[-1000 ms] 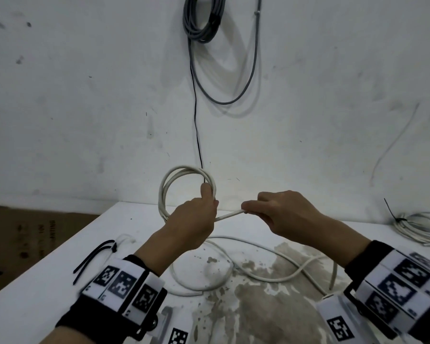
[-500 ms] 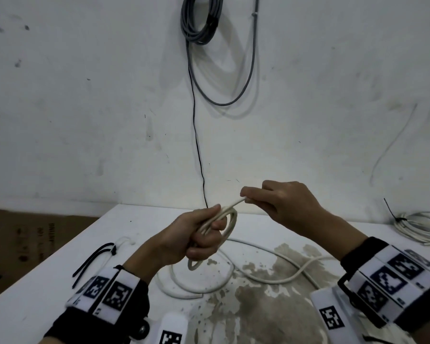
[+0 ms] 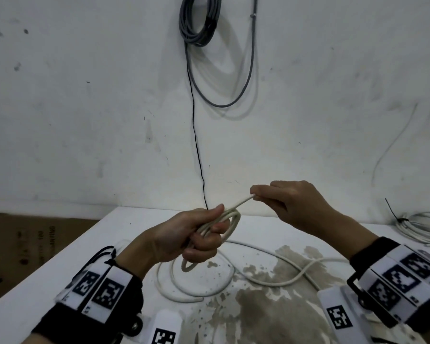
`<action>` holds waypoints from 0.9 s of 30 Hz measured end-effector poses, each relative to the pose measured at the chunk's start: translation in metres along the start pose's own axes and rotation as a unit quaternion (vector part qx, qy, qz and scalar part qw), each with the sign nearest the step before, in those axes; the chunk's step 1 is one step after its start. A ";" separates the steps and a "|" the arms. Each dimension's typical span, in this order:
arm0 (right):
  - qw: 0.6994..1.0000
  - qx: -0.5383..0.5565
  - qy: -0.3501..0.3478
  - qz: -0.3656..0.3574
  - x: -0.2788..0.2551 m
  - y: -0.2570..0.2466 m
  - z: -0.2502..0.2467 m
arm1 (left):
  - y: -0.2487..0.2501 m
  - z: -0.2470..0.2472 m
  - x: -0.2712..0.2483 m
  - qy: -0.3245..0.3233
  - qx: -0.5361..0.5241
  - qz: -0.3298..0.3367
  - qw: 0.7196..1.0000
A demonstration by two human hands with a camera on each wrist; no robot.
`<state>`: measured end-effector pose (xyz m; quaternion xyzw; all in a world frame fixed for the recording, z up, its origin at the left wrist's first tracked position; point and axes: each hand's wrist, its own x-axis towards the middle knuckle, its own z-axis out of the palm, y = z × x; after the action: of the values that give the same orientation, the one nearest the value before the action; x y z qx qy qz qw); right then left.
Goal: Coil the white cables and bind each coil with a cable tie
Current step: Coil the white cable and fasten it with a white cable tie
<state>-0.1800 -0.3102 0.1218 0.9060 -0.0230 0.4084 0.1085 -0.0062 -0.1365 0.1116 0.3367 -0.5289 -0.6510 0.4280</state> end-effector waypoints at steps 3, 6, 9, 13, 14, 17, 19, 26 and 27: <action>0.998 0.023 -0.036 0.045 -0.001 -0.006 0.004 | -0.006 -0.002 0.004 -0.083 -0.179 0.061 0.978; 0.992 0.007 -0.085 0.098 -0.004 -0.015 0.009 | -0.010 -0.007 0.005 -0.111 -0.279 0.172 0.938; 0.969 0.041 -0.189 0.151 -0.011 -0.030 0.015 | -0.015 -0.012 0.010 -0.105 -0.294 0.250 0.916; 0.967 0.006 -0.214 0.135 -0.026 -0.043 0.033 | -0.015 -0.022 0.011 -0.027 -0.329 0.298 0.896; 0.968 -0.034 -0.218 0.122 -0.029 -0.045 0.038 | -0.015 -0.027 0.011 -0.010 -0.340 0.312 0.887; 0.961 -0.184 -0.204 0.044 -0.040 -0.052 0.049 | -0.011 -0.034 0.008 0.026 -0.374 0.342 0.862; 0.956 -0.230 -0.183 -0.005 -0.047 -0.059 0.056 | -0.005 -0.030 0.011 0.054 -0.394 0.375 0.838; 0.978 -0.123 -0.133 -0.107 -0.041 -0.077 0.058 | 0.000 -0.002 0.034 0.452 0.019 0.362 0.815; 0.977 -0.114 -0.131 -0.125 -0.037 -0.077 0.055 | -0.004 -0.001 0.036 0.467 0.087 0.348 0.809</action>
<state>-0.1544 -0.2487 0.0454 0.9290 0.0297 0.2643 0.2573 -0.0213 -0.1695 0.1076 0.4291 -0.4016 -0.1744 0.7901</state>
